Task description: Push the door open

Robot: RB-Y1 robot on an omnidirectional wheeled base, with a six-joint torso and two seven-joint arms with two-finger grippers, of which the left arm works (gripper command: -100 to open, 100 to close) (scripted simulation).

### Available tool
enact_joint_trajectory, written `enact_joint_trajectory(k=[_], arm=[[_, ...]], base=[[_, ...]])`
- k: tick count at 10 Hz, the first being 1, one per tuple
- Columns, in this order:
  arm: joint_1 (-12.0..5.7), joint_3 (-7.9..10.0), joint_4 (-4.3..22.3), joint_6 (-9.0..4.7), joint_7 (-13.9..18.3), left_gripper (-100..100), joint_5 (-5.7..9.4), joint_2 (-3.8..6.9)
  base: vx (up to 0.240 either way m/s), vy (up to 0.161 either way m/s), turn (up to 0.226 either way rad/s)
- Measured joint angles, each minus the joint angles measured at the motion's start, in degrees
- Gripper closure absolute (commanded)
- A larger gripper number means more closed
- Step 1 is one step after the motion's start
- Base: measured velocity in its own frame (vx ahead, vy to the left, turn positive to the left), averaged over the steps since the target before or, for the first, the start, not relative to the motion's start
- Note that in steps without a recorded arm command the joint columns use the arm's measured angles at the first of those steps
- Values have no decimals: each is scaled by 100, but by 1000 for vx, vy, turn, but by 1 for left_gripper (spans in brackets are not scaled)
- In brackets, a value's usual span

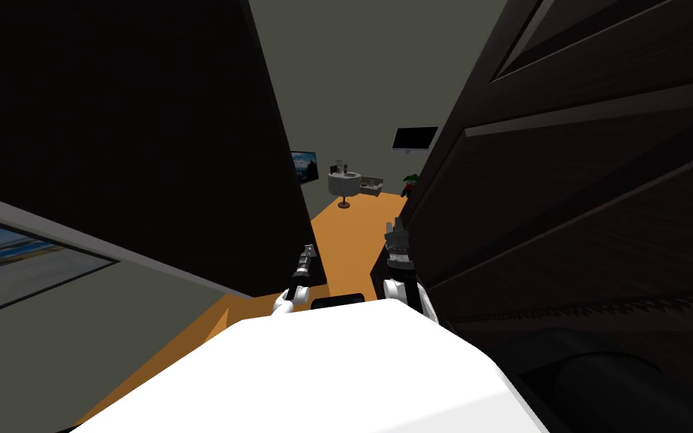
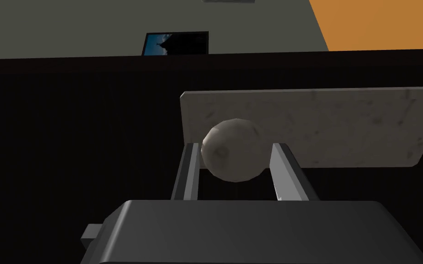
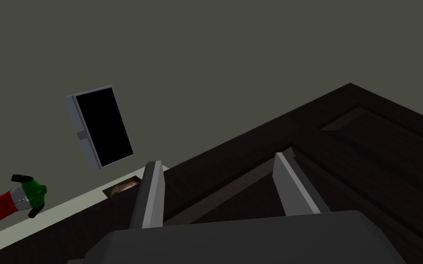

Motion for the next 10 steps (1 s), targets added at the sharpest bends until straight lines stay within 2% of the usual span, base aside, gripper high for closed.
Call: enact_joint_trajectory(k=[3, 4, 5, 6, 7, 8, 10], arm=[[25, 1, 39, 9, -20, 100, 3, 7], [-24, 25, 168, -30, -47, 100, 19, 32], [9, 28, 107, -23, -57, 100, 20, 49], [169, 24, -196, 117, -45, 100, 16, 122], [109, 72, -137, 108, -75, 100, 40, 144], [73, 133, -146, 102, -126, -100, 73, 186], [126, 143, -232, 132, -118, -100, 2, 226]], base=[[90, -7, 42], [133, -13, 28], [187, 1, 106], [179, 11, 106], [184, 37, 110], [11, 72, 170], [-150, 67, 109]])
